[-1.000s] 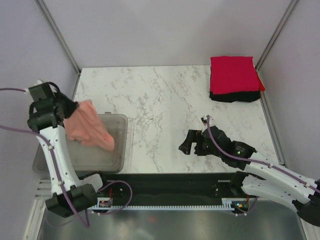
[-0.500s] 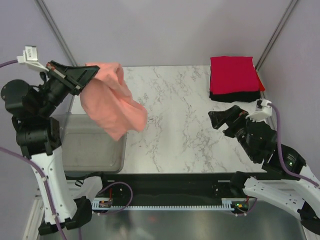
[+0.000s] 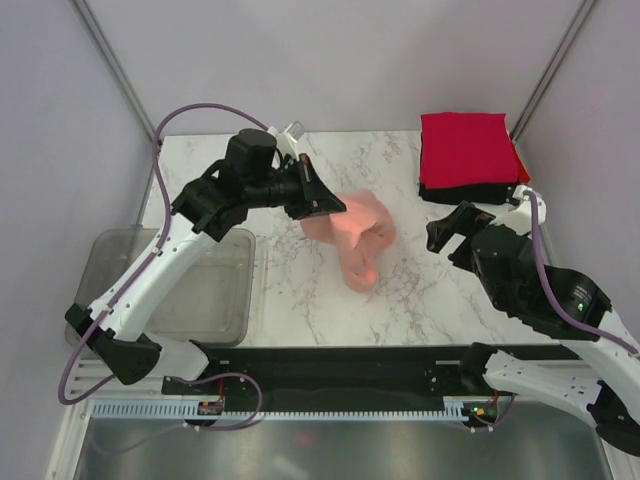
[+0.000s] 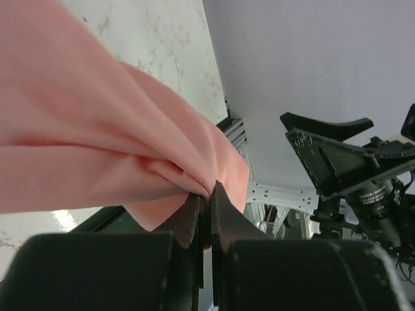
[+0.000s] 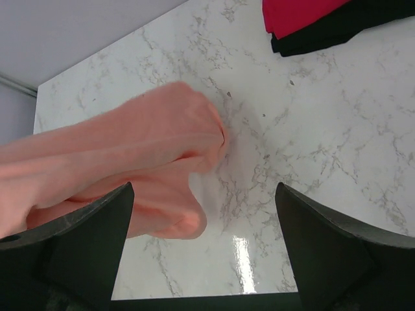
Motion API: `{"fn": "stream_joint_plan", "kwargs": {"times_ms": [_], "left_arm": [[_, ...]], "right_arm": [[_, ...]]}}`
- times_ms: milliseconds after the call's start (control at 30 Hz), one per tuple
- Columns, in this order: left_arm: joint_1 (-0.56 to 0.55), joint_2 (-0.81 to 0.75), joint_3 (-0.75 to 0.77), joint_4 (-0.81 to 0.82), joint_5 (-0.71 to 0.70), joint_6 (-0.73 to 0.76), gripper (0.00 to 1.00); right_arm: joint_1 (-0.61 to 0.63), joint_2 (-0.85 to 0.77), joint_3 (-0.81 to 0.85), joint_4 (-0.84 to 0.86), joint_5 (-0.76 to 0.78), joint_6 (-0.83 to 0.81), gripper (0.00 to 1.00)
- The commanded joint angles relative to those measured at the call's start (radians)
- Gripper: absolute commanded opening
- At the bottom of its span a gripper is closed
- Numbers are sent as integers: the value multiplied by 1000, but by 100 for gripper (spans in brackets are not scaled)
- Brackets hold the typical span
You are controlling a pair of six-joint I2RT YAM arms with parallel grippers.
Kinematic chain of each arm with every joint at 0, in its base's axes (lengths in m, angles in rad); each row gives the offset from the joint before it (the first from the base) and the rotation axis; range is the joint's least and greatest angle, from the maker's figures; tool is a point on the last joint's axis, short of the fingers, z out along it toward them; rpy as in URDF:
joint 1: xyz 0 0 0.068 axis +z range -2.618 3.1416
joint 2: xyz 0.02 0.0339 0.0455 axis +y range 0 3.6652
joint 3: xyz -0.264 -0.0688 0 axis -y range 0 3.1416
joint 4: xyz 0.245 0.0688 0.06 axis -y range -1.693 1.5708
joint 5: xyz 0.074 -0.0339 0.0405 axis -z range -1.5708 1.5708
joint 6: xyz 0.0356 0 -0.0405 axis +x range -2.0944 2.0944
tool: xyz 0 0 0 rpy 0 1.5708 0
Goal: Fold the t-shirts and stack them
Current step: Move the tshirt to the center of the board, then flatten the tshirt out
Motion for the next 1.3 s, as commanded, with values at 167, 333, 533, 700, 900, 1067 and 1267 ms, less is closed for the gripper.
{"fn": "stream_joint_plan", "kwargs": {"times_ms": [167,333,533,700,900,1067,1267], "left_arm": [[-49,-50,-245,48,-23,154,44],[-81,-186,-560,57,-100,185,90],[-81,-383,-740,16,-250,174,90],[-81,-555,-750,-56,-367,241,88],[-81,-684,-804,-61,-465,307,88],[-81,-721,-829,-57,-499,295,94],[-80,-567,-855,-5,-534,226,99]], "right_arm": [[3,13,-22,-113,51,38,98],[3,10,-125,-97,69,55,98],[-51,215,-154,23,-35,-126,98],[-370,489,-55,225,-380,-351,98],[-447,868,227,267,-441,-450,98],[-459,1201,441,235,-464,-493,96],[-473,1320,458,235,-446,-507,88]]}}
